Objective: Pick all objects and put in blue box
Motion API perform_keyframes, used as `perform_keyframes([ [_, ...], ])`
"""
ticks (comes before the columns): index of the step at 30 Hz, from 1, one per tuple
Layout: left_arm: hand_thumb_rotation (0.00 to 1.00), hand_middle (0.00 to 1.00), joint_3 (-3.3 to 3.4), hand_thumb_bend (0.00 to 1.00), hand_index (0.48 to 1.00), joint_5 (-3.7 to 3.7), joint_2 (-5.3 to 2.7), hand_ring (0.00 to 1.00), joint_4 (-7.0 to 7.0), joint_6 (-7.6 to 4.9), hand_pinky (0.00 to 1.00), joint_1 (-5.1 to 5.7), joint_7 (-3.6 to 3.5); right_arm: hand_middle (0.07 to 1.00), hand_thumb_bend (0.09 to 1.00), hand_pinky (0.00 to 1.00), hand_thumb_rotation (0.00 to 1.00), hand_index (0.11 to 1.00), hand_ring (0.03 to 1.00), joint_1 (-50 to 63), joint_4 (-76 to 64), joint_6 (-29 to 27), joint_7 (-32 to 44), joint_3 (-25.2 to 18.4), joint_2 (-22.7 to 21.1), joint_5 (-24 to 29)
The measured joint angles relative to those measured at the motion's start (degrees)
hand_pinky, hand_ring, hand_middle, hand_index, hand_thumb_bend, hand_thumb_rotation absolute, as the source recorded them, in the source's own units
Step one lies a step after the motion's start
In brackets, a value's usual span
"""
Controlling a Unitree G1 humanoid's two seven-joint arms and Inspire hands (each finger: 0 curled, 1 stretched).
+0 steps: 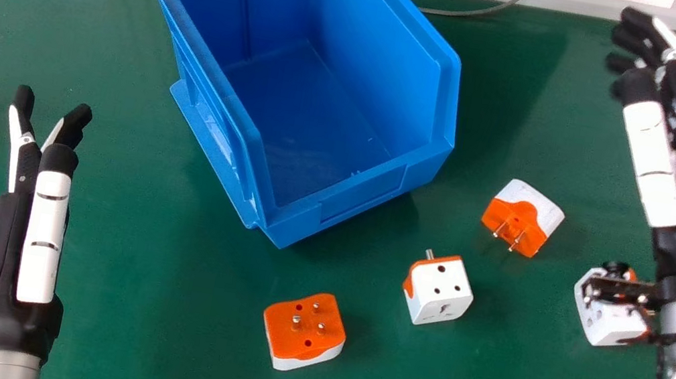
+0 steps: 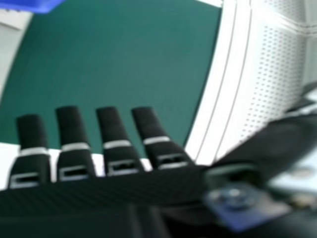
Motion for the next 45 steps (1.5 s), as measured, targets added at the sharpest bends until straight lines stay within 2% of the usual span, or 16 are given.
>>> perform_keyframes([
  [5,1.00,0.94,0.02,0.49,0.981,-0.53,0.01,0.98,-0.02,0.00,1.00,0.00,-0.12,0.879,0.426,0.84,1.00,0.866,0.851,0.0,0.3,0.0,-0.4,0.4,0.7,-0.2],
  [15,1.00,0.94,0.04,0.49,0.981,-0.48,0.09,0.98,-0.13,0.02,1.00,-0.07,0.04,0.915,0.413,0.89,1.00,0.894,0.895,0.5,0.6,0.0,-0.9,0.9,1.1,-0.4],
  [20,1.00,0.94,0.05,0.48,0.979,-0.55,0.15,0.97,-0.13,0.02,1.00,-0.62,-0.19,0.914,0.399,0.82,1.00,0.897,0.868,0.6,0.6,-0.1,-1.9,0.9,1.7,-0.5],
  [23,1.00,0.94,0.06,0.48,0.979,-0.53,0.20,0.97,-0.13,0.04,1.00,-0.73,-0.39,0.933,0.437,0.87,1.00,0.921,0.901,1.1,0.1,-0.2,-3.4,1.1,3.2,-0.6],
  [26,1.00,0.94,0.15,0.47,0.980,-0.50,0.20,0.97,-0.14,0.10,1.00,-0.71,-0.22,0.944,0.454,0.89,1.00,0.953,0.915,2.6,-0.6,-0.6,-4.8,2.0,4.6,-1.7],
  [31,1.00,0.94,0.17,0.48,0.974,-0.55,0.21,0.97,-0.32,0.20,1.00,-0.58,-0.44,0.986,0.447,0.91,1.00,0.988,0.956,5.6,-0.6,-5.3,-10.6,3.5,6.0,-8.8],
  [33,1.00,0.94,0.18,0.48,0.973,-0.58,0.21,0.97,-0.38,0.21,1.00,-0.48,-0.46,0.986,0.449,0.91,1.00,0.991,0.963,6.5,-0.4,-6.8,-12.1,4.2,6.5,-10.1],
  [34,1.00,0.94,0.16,0.47,0.973,-0.58,0.21,0.97,-0.47,0.22,1.00,-0.40,-0.54,0.991,0.442,0.94,1.00,0.992,0.984,7.7,0.1,-9.0,-13.9,4.9,7.0,-11.6],
  [37,1.00,0.94,0.16,0.47,0.977,-0.58,0.21,0.97,-0.96,0.71,1.00,-0.08,-0.51,0.999,0.429,0.98,1.00,0.997,0.998,10.1,0.9,-12.1,-16.4,6.7,8.9,-13.2],
  [40,1.00,0.94,0.14,0.48,0.978,-0.85,0.21,0.97,-1.12,1.29,1.00,0.27,-0.77,1.000,0.429,1.00,1.00,0.992,1.000,12.9,2.5,-14.6,-18.6,8.7,11.8,-13.3],
  [45,1.00,0.94,0.15,0.48,0.978,-0.51,0.20,0.97,-1.12,1.29,1.00,0.75,-0.52,1.000,0.425,1.00,1.00,1.000,1.000,16.4,6.0,-18.6,-21.7,11.1,14.5,-14.0],
])
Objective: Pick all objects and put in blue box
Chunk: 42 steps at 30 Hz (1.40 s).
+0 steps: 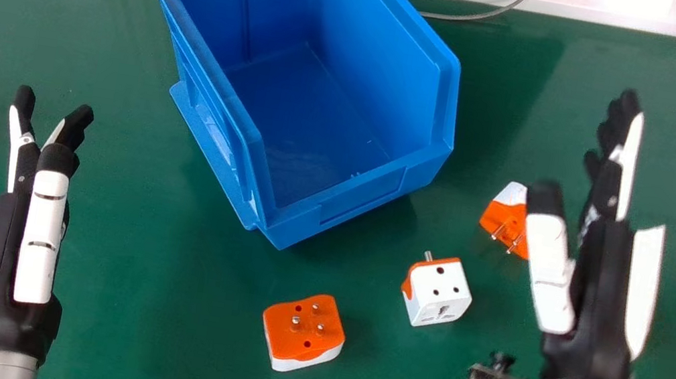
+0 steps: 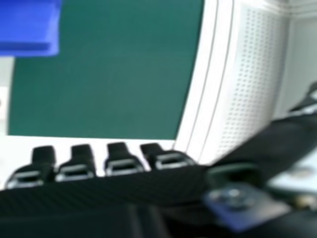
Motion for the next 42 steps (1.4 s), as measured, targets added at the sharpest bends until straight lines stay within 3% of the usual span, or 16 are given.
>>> perform_keyframes([
  [3,1.00,0.94,0.03,0.47,0.974,-0.01,0.00,0.97,-0.02,0.00,1.00,0.05,0.03,1.000,0.408,0.92,1.00,1.000,1.000,2.4,0.7,0.0,-1.2,1.1,0.6,-2.1],
  [7,1.00,0.94,0.02,0.49,0.976,-0.03,0.01,0.98,-0.01,-0.01,1.00,0.13,-0.03,1.000,0.437,0.99,1.00,1.000,1.000,5.0,2.1,-0.2,-1.2,2.6,0.8,-2.2],
  [9,1.00,0.94,-0.01,0.48,0.973,-0.06,0.01,0.97,-0.01,-0.02,1.00,0.10,-0.42,1.000,0.430,1.00,1.00,1.000,1.000,5.4,3.3,-0.4,-1.2,3.1,0.7,-2.3],
  [33,1.00,0.94,0.06,0.47,0.975,-0.39,0.59,0.97,0.11,-0.04,1.00,-0.09,-0.66,1.000,0.361,1.00,1.00,1.000,1.000,5.9,6.7,-1.6,-1.8,3.8,-3.7,-4.3],
  [42,1.00,0.94,0.15,0.45,0.979,-0.34,0.59,0.97,0.11,-0.07,1.00,-0.02,-0.56,1.000,0.414,1.00,1.00,1.000,1.000,6.2,1.7,6.5,-10.8,1.0,-8.7,-20.1],
])
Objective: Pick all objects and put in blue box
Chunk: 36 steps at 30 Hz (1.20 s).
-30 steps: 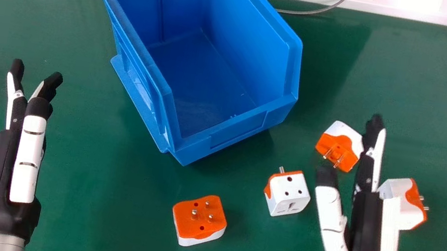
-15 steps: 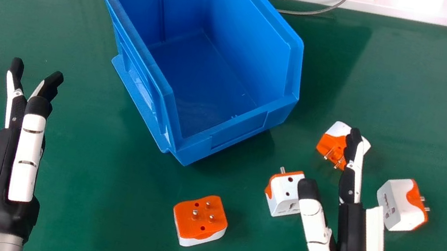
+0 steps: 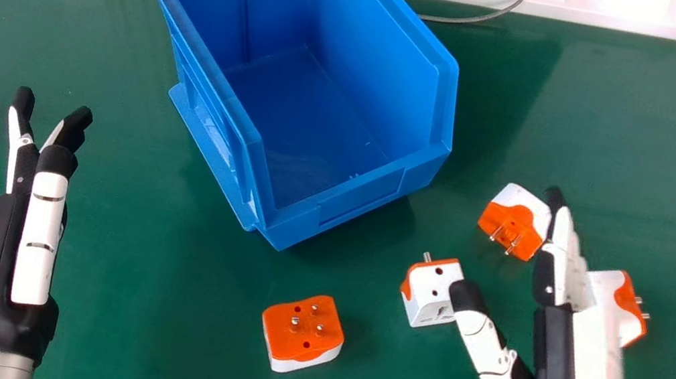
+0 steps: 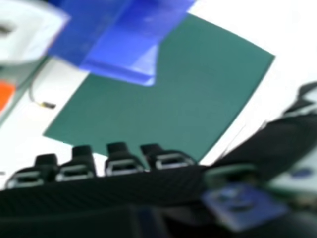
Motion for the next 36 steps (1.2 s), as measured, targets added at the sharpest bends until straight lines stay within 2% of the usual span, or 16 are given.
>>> perform_keyframes([
  [7,1.00,0.94,0.01,0.47,0.979,-0.05,0.00,0.97,0.00,-0.02,1.00,0.10,-0.04,1.000,0.437,1.00,0.89,1.000,1.000,-0.9,-0.3,5.4,-6.5,-0.6,-1.3,-3.7],
  [14,1.00,0.94,0.25,0.48,0.981,-0.11,0.01,0.97,-0.07,-0.01,1.00,0.20,-0.10,1.000,0.454,1.00,0.90,1.000,1.000,-1.6,-0.3,9.9,-9.2,-0.7,-2.4,-4.0],
  [22,1.00,0.94,0.24,0.46,0.980,-0.12,0.00,0.97,-0.36,0.01,1.00,0.51,-0.11,1.000,0.480,0.96,0.93,1.000,1.000,-2.5,-0.3,12.3,-10.6,-0.5,-3.0,-3.9],
  [29,1.00,0.95,0.21,0.46,0.990,-0.16,0.01,0.98,-0.92,0.13,1.00,0.46,-0.44,1.000,0.454,0.96,0.87,1.000,1.000,-3.4,-0.3,13.5,-10.6,-0.6,-3.2,-2.8],
  [36,1.00,0.96,0.24,0.47,0.997,-0.19,0.00,0.98,-1.56,0.24,1.00,0.55,-0.74,1.000,0.487,0.93,0.86,1.000,0.991,-5.6,1.5,16.7,-10.6,-2.3,-4.9,-1.1],
])
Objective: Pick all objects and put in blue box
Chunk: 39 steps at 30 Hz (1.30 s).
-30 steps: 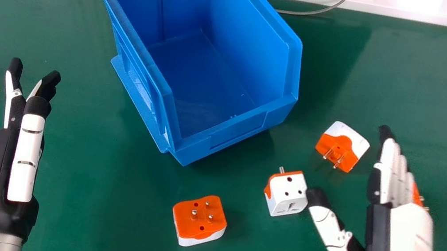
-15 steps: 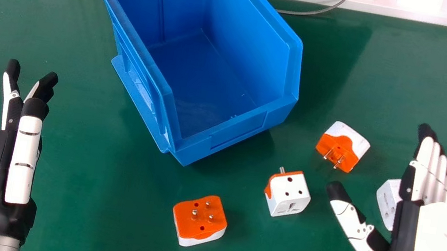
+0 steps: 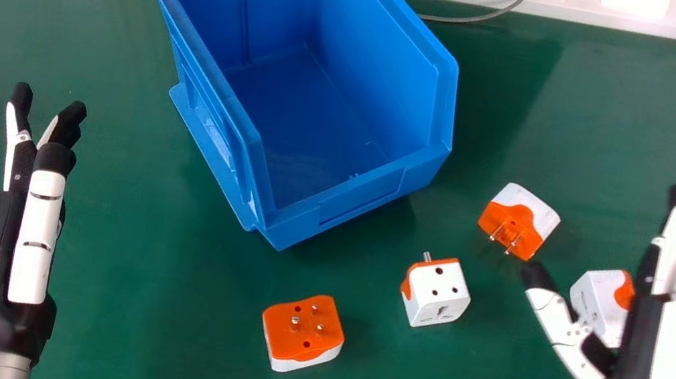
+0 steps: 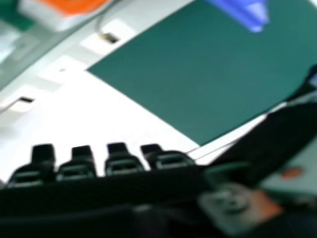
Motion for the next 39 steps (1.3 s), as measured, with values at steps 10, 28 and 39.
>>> perform_keyframes([
  [10,1.00,0.95,-0.03,0.46,0.984,0.07,-0.26,0.97,-1.18,1.12,1.00,0.66,0.79,0.999,0.488,0.89,0.82,0.995,0.974,-5.4,9.0,4.7,0.5,-0.2,-1.8,2.3],
  [28,0.99,0.95,0.24,0.49,0.987,-0.01,-0.24,0.98,-1.17,1.17,1.00,1.12,0.68,0.971,0.532,0.83,0.84,0.962,0.936,-11.3,20.3,9.5,0.7,2.5,-4.1,3.5],
  [39,0.99,0.95,0.34,0.48,0.990,-0.36,-0.23,0.98,-2.61,2.02,1.00,1.82,0.47,0.958,0.522,0.81,0.79,0.946,0.924,-14.3,23.2,12.0,1.9,4.3,-4.8,3.9],
])
